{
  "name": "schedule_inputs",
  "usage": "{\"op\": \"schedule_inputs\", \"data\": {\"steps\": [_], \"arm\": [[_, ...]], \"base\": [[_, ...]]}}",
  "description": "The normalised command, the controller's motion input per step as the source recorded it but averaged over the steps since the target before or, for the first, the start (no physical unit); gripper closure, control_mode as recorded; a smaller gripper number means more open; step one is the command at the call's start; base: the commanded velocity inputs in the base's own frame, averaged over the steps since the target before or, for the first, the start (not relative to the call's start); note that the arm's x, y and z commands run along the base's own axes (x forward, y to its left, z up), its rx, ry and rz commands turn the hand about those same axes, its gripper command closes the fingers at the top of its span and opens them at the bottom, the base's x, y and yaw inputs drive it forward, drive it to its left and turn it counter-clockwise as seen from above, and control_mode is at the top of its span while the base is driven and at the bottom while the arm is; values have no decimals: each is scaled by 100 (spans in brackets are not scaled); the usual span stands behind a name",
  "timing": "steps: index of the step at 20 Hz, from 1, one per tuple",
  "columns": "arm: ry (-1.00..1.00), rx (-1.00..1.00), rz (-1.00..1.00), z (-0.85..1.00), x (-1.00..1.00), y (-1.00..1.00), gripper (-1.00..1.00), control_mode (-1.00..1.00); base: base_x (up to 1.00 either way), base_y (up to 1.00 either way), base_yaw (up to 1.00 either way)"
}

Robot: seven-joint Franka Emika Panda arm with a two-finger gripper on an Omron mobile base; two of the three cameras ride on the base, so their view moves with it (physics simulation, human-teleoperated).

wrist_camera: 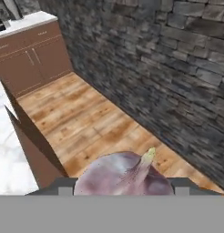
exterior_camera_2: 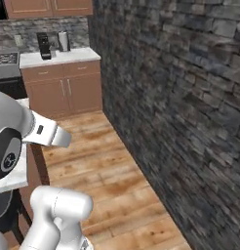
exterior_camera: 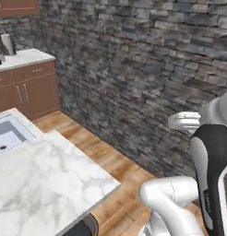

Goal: Grab the garlic and lemon from the fridge, place them in the blender, close the lid, and turn on the blender to create a marinade.

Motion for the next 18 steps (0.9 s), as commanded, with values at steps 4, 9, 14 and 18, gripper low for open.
{"op": "schedule_inputs", "data": {"steps": [4,9,14,18], "arm": [[0,0,0,0,0,0,100,100],[0,0,0,0,0,0,100,100],[0,0,0,0,0,0,100,100],[0,0,0,0,0,0,100,100]], "base": [[100,-21,59],[100,-10,58],[100,-34,50],[100,-66,42]]}}
